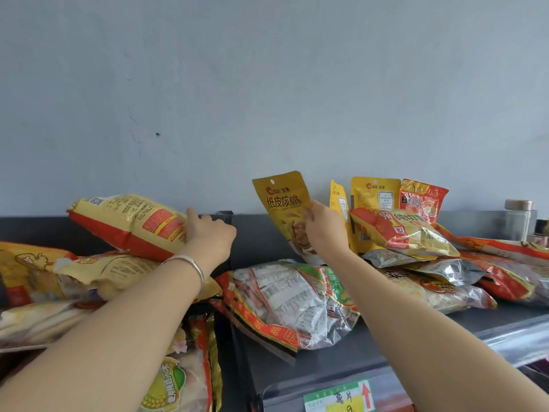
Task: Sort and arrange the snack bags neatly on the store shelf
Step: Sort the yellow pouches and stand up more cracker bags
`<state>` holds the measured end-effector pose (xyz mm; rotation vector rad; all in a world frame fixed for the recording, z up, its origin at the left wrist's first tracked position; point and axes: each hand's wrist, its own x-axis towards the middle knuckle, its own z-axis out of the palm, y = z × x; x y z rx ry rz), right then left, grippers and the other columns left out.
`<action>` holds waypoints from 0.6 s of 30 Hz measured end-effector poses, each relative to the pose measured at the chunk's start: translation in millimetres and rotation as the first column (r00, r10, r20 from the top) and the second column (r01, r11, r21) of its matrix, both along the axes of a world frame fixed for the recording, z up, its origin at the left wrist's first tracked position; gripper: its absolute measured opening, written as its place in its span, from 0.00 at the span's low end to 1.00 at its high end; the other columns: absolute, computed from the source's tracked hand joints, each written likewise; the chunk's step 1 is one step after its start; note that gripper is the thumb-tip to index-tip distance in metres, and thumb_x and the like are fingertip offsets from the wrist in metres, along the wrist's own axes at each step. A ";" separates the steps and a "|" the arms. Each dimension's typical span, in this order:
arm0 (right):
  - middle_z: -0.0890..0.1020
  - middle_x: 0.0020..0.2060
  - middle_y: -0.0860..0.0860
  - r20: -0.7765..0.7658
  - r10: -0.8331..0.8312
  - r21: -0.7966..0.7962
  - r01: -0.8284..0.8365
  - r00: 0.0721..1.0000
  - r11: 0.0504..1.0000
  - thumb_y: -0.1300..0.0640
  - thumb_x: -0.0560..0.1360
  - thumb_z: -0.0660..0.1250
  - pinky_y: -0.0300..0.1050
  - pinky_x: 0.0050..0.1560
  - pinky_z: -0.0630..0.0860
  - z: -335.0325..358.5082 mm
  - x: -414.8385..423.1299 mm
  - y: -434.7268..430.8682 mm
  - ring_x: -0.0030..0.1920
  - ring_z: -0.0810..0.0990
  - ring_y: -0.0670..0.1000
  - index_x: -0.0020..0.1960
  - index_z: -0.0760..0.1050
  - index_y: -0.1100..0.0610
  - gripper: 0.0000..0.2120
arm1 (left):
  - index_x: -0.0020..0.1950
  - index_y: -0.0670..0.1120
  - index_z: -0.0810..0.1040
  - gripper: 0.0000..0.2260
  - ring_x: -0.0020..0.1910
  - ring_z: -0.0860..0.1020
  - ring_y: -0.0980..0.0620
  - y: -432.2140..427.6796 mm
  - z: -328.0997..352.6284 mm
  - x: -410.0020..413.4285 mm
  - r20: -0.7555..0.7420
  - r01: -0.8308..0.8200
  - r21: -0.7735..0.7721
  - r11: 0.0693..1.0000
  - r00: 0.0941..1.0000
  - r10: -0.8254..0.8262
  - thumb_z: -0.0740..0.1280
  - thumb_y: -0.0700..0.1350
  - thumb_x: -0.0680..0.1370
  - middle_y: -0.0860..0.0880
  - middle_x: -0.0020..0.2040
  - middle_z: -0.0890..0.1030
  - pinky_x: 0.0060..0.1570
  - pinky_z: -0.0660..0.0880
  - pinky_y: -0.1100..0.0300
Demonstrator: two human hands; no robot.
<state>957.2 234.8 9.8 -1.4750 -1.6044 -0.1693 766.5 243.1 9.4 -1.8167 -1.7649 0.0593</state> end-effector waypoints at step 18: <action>0.75 0.36 0.46 -0.443 0.203 0.278 -0.082 0.873 0.957 0.59 0.82 0.55 0.40 0.34 0.68 46.3 101.3 -27.7 0.38 0.73 0.48 0.49 0.71 0.56 0.08 | 0.77 0.57 0.42 0.33 0.62 0.74 0.43 -8.2 26.4 148.1 0.549 0.539 0.202 0.818 0.630 -0.550 0.60 0.54 0.79 0.46 0.70 0.70 0.52 0.75 0.50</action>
